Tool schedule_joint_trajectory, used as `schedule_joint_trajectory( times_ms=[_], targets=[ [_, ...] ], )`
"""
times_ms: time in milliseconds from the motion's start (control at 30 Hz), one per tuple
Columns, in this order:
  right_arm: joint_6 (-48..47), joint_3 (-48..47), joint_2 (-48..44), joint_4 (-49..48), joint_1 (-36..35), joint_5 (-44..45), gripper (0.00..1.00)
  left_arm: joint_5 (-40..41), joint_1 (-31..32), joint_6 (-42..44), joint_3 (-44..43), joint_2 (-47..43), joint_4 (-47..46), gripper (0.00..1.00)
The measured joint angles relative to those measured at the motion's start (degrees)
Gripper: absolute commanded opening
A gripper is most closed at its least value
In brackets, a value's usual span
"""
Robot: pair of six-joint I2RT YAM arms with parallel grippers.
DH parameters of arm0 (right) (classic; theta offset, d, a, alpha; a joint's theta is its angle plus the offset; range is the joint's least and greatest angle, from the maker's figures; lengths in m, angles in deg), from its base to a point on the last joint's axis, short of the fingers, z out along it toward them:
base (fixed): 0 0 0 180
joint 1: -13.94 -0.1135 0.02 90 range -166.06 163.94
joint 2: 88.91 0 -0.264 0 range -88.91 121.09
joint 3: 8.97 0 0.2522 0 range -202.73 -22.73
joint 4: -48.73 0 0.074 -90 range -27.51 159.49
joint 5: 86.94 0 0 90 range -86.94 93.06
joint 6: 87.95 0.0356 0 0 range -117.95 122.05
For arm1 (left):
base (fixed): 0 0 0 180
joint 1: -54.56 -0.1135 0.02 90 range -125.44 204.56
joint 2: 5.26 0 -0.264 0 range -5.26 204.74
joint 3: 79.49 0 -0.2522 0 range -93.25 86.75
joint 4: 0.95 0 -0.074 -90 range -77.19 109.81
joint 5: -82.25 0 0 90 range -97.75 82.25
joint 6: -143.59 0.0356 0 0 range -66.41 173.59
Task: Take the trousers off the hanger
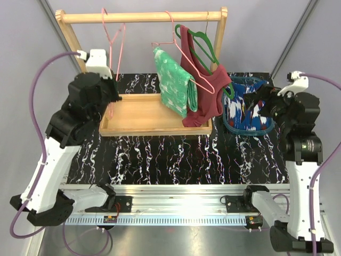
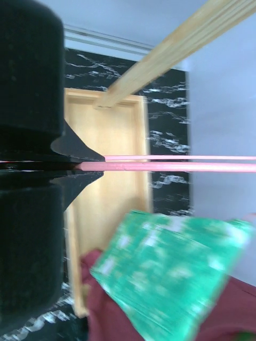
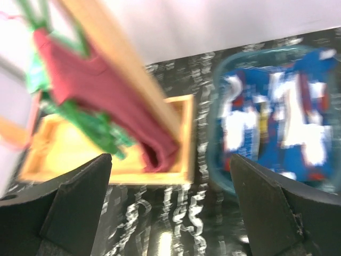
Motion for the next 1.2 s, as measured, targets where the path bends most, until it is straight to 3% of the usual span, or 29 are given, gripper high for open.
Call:
schedule_joint_trajectory(
  times_ms=[167, 300, 600, 667, 733, 767, 867, 1200],
  targets=[
    [3.5, 7.96, -5.35, -5.03, 0.0, -10.05, 0.99, -0.94, -3.28, -0.28, -15.02, 9.33, 1.29, 0.0],
    [4.98, 11.23, -8.46, -6.25, 0.0, -14.32, 0.99, -4.37, -8.13, -1.42, -21.33, 17.18, 4.46, 0.0],
    [6.54, 12.22, -16.04, -7.34, 0.0, -17.46, 1.0, -11.93, -12.74, -3.23, -16.68, 20.46, 6.54, 0.01],
    [6.54, 12.2, -16.17, -7.43, 0.02, -17.75, 0.99, -13.31, -12.74, -3.37, -15.58, 20.33, 6.56, 0.31],
    [6.58, 12.2, -15.93, -7.32, 0.0, -17.55, 0.99, -14.84, -12.74, -3.67, -14.73, 20.0, 6.47, 0.5],
    [6.62, 12.2, -15.87, -7.28, 0.02, -17.2, 0.99, -15.61, -12.74, -4.04, -14.12, 19.61, 6.36, 0.7],
    [6.71, 12.2, -15.85, -7.19, 0.02, -15.47, 0.99, -16.44, -11.65, -4.76, -11.98, 17.14, 6.1, 0.99],
    [8.11, 11.76, -15.28, -4.28, 0.0, -12.37, 0.99, -10.03, 7.74, -10.88, -10.43, 5.03, 2.12, 0.99]
  ],
)
